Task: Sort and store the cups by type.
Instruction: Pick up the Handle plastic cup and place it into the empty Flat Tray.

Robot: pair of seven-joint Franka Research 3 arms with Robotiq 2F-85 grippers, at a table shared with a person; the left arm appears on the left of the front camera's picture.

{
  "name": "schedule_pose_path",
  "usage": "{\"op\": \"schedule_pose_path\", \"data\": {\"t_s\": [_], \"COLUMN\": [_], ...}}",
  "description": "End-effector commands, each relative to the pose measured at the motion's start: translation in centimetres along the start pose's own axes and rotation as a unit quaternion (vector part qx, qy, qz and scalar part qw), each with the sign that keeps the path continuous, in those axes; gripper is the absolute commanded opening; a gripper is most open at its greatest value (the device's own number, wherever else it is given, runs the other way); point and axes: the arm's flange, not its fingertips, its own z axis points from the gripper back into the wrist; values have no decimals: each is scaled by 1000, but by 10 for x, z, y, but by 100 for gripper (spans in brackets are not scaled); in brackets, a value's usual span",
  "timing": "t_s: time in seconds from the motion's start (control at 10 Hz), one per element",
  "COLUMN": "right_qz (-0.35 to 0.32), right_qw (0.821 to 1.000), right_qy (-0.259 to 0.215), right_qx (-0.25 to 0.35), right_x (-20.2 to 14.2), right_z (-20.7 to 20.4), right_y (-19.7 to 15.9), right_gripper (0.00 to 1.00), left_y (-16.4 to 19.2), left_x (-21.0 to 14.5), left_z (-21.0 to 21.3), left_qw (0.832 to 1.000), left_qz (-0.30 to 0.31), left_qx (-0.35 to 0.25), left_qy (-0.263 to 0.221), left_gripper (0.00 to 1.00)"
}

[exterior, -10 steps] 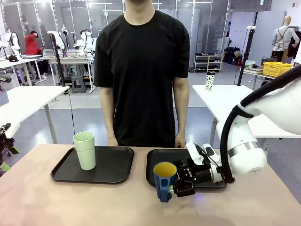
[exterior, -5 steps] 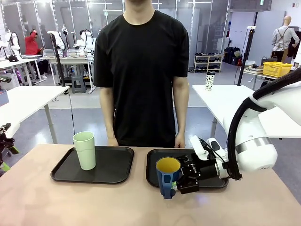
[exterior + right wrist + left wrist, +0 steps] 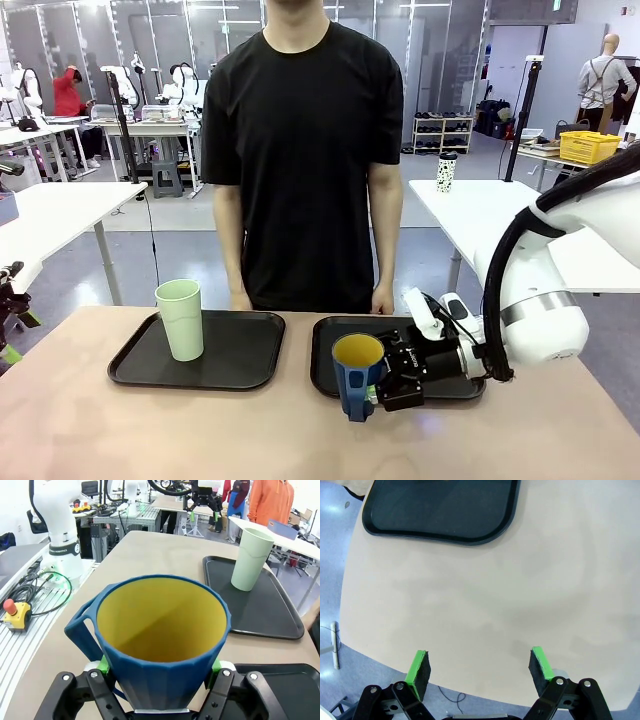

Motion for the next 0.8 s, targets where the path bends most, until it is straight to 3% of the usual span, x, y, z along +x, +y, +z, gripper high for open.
{"op": "schedule_pose_path", "data": {"t_s": [0.0,0.7], "right_qz": [-5,-18], "right_qw": [1000,999], "right_qy": [8,-24], "right_qx": [0,-24], "right_x": [-9,-17], "right_z": [13,77], "right_y": [-25,-136], "right_gripper": [76,76], "left_y": [4,4], "left_x": [-2,-2], "left_z": [-1,-1], "left_qw": [1000,1000], "left_qz": [-7,-7], "left_qx": [7,7], "left_qy": [-13,-13], "left_gripper": [100,100]}}
